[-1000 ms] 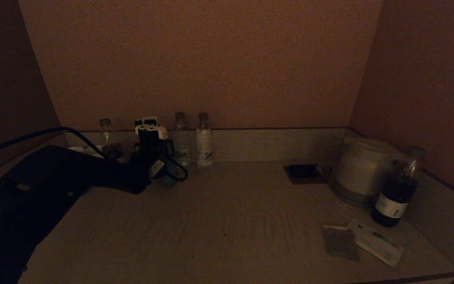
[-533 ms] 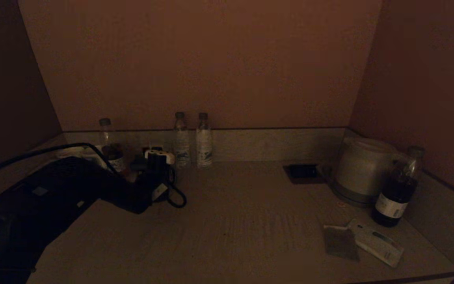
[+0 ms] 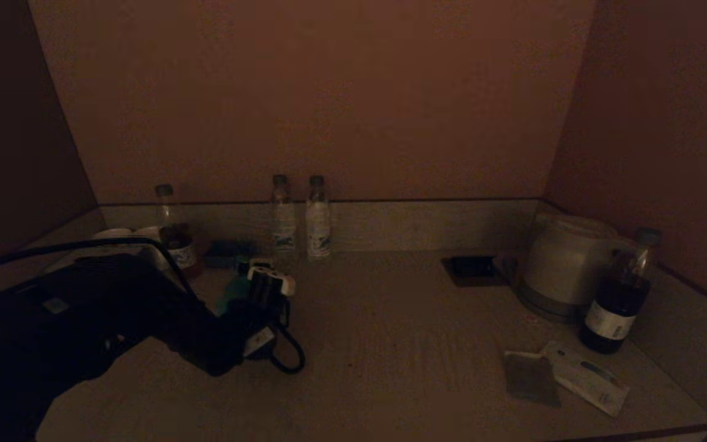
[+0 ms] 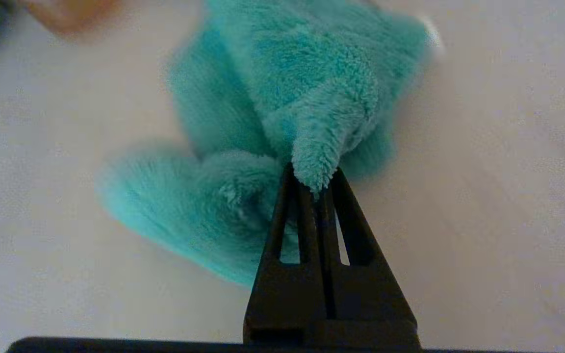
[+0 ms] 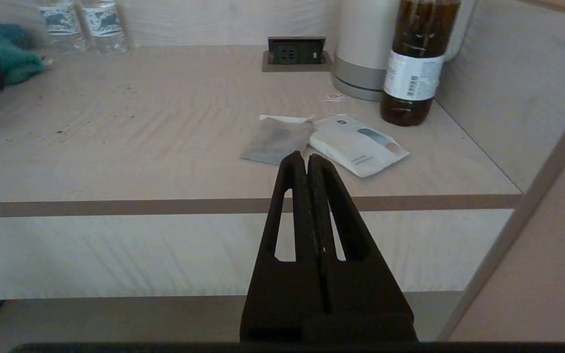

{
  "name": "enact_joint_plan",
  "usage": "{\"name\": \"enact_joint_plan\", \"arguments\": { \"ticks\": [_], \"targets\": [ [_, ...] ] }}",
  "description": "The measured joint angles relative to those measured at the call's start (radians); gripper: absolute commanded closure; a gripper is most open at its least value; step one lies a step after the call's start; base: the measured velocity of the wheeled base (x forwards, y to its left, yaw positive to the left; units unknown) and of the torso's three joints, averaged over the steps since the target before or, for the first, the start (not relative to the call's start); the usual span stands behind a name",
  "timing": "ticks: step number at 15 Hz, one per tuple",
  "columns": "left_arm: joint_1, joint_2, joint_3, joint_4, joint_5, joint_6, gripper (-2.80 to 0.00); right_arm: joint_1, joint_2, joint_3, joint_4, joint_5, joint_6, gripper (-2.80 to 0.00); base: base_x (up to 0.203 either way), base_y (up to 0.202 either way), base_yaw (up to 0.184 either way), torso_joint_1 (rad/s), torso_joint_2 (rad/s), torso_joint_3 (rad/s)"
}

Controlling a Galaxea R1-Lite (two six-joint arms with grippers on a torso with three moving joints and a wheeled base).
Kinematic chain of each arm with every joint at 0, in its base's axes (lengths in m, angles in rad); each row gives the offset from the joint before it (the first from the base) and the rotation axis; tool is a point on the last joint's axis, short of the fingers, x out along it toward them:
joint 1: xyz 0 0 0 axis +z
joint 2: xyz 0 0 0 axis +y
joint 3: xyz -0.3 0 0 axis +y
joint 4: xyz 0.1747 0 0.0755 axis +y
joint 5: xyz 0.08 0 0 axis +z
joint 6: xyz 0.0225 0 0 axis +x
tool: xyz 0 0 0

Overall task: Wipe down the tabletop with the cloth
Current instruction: Sweep the stains on the table

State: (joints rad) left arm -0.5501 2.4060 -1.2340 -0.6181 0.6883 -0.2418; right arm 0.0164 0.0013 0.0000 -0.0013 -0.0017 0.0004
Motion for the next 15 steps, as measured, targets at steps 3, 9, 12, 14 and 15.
{"name": "enact_joint_plan", "arguments": {
  "ticks": [3,9,12,14,15],
  "targets": [
    [-0.088,-0.082,0.133,0.005,0.000,-0.075,0.00,0.000,0.000,0.000,0.000,0.000,0.000,0.00,0.000,0.000,0.000,0.000,0.00,0.000],
    [-0.260,-0.239,0.280,0.034,0.002,-0.165,0.00,0.000,0.000,0.000,0.000,0.000,0.000,0.00,0.000,0.000,0.000,0.000,0.00,0.000],
    [-0.347,-0.337,0.300,0.117,0.003,-0.217,0.00,0.000,0.000,0.000,0.000,0.000,0.000,0.00,0.000,0.000,0.000,0.000,0.00,0.000],
    [-0.383,-0.407,0.303,0.158,0.004,-0.222,0.00,0.000,0.000,0.000,0.000,0.000,0.000,0.00,0.000,0.000,0.000,0.000,0.00,0.000],
    [-0.393,-0.431,0.302,0.170,0.004,-0.223,0.00,0.000,0.000,0.000,0.000,0.000,0.000,0.00,0.000,0.000,0.000,0.000,0.00,0.000]
  ]
}}
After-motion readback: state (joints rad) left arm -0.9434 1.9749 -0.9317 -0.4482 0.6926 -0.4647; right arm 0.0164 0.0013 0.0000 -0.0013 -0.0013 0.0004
